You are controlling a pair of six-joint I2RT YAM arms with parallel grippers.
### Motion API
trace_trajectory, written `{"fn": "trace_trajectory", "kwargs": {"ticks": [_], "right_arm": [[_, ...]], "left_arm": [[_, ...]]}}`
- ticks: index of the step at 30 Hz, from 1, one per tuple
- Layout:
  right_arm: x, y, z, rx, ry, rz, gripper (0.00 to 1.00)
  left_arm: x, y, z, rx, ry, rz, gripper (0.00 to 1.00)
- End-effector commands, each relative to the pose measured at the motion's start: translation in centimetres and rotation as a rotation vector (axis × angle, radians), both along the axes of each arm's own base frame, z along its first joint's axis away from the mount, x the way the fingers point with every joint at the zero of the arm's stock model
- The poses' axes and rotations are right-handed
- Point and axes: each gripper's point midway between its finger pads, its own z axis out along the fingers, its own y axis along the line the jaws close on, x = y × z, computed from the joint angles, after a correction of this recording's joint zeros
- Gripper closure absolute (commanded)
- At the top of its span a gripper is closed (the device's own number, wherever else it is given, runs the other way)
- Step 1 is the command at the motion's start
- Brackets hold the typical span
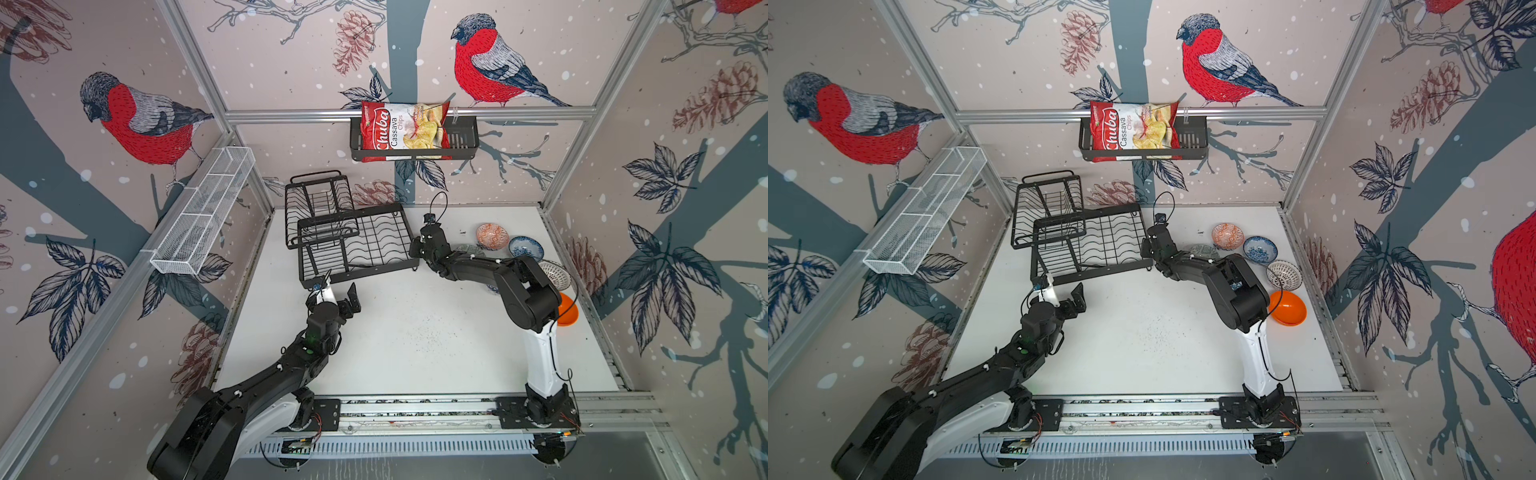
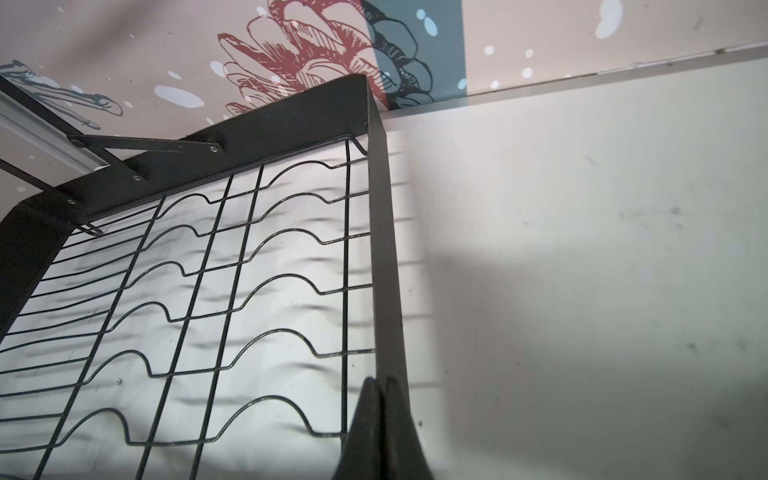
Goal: Load the bowls into the dish rack
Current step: 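Drag the dish rack toward the table center with the right gripper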
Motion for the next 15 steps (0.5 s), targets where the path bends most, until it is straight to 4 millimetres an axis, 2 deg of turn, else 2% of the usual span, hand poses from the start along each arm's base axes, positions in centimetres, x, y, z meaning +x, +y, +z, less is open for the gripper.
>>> {"fn": "trace_trajectory", "kwargs": {"ticks": [1,8,15], "right_arm": [[-2.1,-4.4,-3.3,-0.098,0.127,-0.155,1.0],[-3.7,-7.0,-3.2,-0.115,0.134,-0.206,1.0],[-4.0,-7.2,-1.7,-0.127,0.126,-0.182,0.99]], "left_arm": [[0.4,-1.0,0.9,-0.031,-0.028,-0.04,0.02],[0.9,-2.1,0.2,-0.034,0.015,-0.084,0.01],[1.0,-1.7,-0.3,-0.042,0.022,-0.054,0.02]]}}
